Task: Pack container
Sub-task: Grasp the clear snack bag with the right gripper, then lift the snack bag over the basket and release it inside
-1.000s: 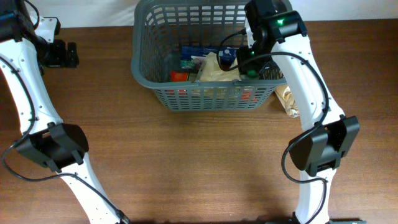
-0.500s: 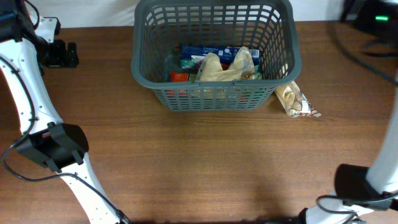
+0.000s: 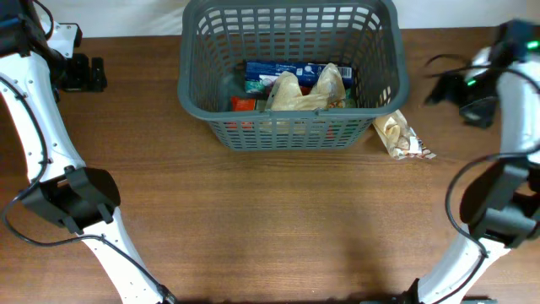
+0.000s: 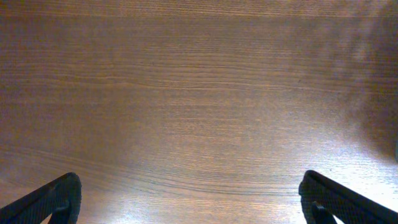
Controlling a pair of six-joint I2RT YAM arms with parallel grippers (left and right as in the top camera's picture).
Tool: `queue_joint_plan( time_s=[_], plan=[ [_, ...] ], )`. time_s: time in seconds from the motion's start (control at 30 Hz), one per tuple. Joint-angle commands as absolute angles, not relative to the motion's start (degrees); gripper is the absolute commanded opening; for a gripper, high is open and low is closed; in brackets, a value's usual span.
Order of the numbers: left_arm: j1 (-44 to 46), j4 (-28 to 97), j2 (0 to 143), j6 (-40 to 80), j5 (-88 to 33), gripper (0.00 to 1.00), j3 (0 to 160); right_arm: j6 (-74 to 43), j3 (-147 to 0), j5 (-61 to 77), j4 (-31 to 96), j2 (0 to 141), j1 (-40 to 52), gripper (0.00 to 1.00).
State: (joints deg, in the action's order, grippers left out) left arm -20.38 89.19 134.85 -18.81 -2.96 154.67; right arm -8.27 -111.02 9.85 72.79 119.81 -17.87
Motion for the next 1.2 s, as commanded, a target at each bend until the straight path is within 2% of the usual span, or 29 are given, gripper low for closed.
queue_joint_plan(
  time_s=[0.0, 0.3, 0.43, 0.53, 0.67, 0.7, 0.77, 0.97, 1.17],
  plan=[
    [-20.67, 89.17, 134.89, -18.24, -3.20, 0.99, 154.74, -0.60, -105.19, 15.88, 69.63, 119.42, -14.55, 0.91],
    [-20.69, 89.17, 134.89, -18.24, -3.22, 0.99, 154.74, -0.16, -92.75, 15.88, 60.36, 119.42, -12.38, 0.91],
    [-20.69, 89.17, 134.89, -18.24, -3.20, 0.99, 154.74, 0.03, -87.13, 15.88, 56.62, 119.42, -12.38, 0.87],
    [-20.67, 89.19, 134.89, -18.24, -3.22, 0.99, 154.74, -0.03, -84.47, 15.88, 54.94, 119.42, -12.38, 0.75],
    [-20.69, 89.17, 134.89, -18.24, -3.20, 0.99, 154.74, -3.95, -83.92, 15.86, 53.54, 119.39, -13.47, 0.20],
    [-20.67, 89.17, 134.89, -18.24, -3.20, 0.99, 154.74, -6.35, -83.92, 15.90, 53.32, 119.39, -14.35, 0.11],
    [-20.67, 89.17, 134.89, -18.24, -3.22, 0.99, 154.74, -8.75, -84.01, 15.92, 53.30, 119.11, -15.86, 0.04],
    [-20.69, 89.17, 134.89, -18.24, -3.20, 0.99, 154.74, -11.79, -86.85, 16.43, 54.17, 109.89, -24.10, 0.04],
    [-20.67, 89.17, 134.89, -18.24, -3.22, 0.99, 154.74, -12.53, -95.29, 28.88, 54.17, 95.22, -28.45, 0.04]
  ],
)
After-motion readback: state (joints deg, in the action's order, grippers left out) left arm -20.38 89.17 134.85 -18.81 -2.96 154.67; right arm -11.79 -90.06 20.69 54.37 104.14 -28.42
